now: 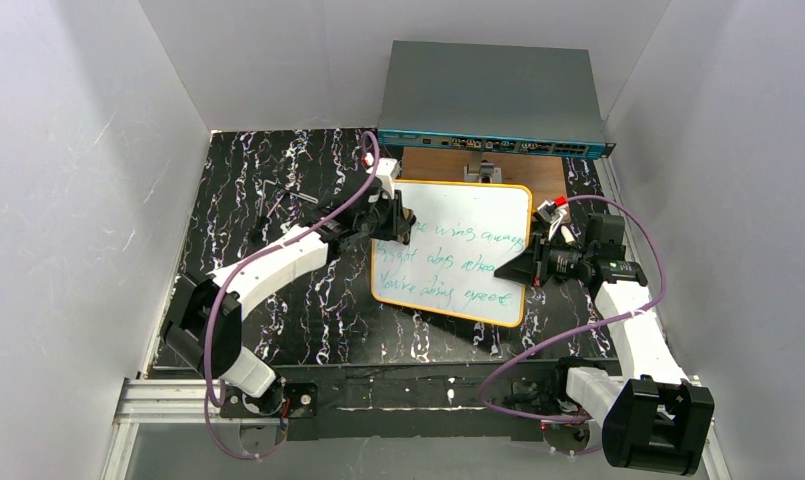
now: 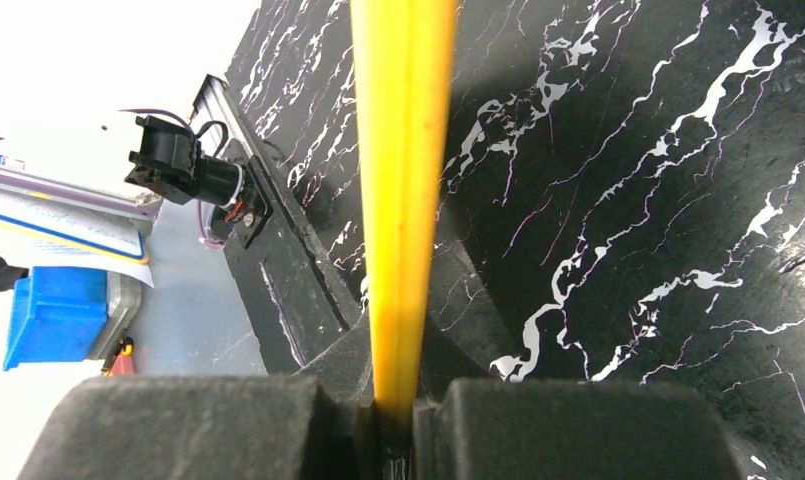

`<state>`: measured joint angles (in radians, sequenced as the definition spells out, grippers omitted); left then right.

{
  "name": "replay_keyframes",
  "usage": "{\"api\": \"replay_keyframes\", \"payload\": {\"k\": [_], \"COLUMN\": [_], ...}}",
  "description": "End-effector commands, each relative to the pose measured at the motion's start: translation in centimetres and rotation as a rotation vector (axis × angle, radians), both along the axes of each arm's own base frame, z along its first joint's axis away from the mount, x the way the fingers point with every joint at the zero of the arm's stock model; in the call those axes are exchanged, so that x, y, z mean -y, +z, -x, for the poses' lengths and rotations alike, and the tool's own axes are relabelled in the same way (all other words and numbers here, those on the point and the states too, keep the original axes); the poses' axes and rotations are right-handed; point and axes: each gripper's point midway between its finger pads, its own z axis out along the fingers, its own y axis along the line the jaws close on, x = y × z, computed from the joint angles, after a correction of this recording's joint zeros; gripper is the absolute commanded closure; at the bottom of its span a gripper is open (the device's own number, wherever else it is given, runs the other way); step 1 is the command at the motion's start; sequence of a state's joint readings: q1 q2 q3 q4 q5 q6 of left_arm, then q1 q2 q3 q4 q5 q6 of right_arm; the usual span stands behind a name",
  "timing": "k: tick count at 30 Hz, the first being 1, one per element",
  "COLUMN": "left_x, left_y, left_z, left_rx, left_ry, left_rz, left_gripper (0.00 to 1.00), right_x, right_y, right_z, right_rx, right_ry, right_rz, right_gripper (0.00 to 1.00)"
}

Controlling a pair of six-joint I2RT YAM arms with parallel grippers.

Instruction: Erase the whiteboard

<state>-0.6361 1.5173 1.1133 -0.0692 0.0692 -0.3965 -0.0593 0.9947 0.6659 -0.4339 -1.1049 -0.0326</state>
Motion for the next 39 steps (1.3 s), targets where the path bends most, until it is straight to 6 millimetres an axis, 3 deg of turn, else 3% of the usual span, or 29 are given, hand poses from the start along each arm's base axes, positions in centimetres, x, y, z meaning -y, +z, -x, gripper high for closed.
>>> {"api": "replay_keyframes", "payload": {"k": [1, 5, 8, 14, 17, 19, 24, 26, 29, 34, 36, 39], "left_x": [0.9, -3.3, -4.2, 1.5, 2.8, 1.9, -4.0, -4.6, -2.6, 2.8, 3.0, 1.2], "left_y": [-0.8, -0.5, 0.2, 0.3, 0.1, 0.1, 0.5, 0.8, 0.9, 0.6, 0.5, 0.9], "left_z": [1.4, -1.0, -1.7, 1.1, 2.2, 1.9, -1.6, -1.8, -0.7, 3.1, 3.1, 1.6], "left_rx": [-0.020, -0.004, 0.003, -0.001, 0.015, 0.035, 0.033, 0.032, 0.023, 0.079, 0.084, 0.113], "left_ry": [-0.018, 0.163, 0.195, -0.003, -0.037, 0.007, 0.221, 0.223, 0.128, -0.031, -0.023, 0.044], "left_rz": [-0.046, -0.118, -0.095, -0.035, -0.030, -0.057, -0.075, -0.061, -0.014, -0.047, -0.055, -0.105], "left_gripper": [1.00, 1.00, 1.00, 1.00, 1.00, 1.00, 1.00, 1.00, 1.00, 1.00, 1.00, 1.00], "right_x": [-0.9, -0.9, -0.9, -0.9, -0.9, -0.9, -0.9, -0.9, -0.8, -0.8, -0.8, -0.8], "right_y": [3.1, 3.1, 3.1, 3.2, 3.2, 3.2, 3.2, 3.3, 3.3, 3.1, 3.1, 3.2], "right_z": [0.5, 0.5, 0.4, 0.5, 0.5, 0.5, 0.6, 0.6, 0.5, 0.5, 0.5, 0.5], "right_rx": [0.224, 0.226, 0.226, 0.226, 0.226, 0.225, 0.226, 0.229, 0.230, 0.226, 0.226, 0.229], "right_ry": [0.123, 0.123, 0.122, 0.126, 0.127, 0.127, 0.128, 0.128, 0.126, 0.124, 0.126, 0.127], "right_rz": [-0.025, -0.026, -0.026, -0.030, -0.032, -0.033, -0.035, -0.034, -0.034, -0.033, -0.035, -0.035], "right_gripper": [0.99, 0.99, 0.99, 0.99, 0.99, 0.99, 0.99, 0.99, 0.99, 0.99, 0.99, 0.99]}}
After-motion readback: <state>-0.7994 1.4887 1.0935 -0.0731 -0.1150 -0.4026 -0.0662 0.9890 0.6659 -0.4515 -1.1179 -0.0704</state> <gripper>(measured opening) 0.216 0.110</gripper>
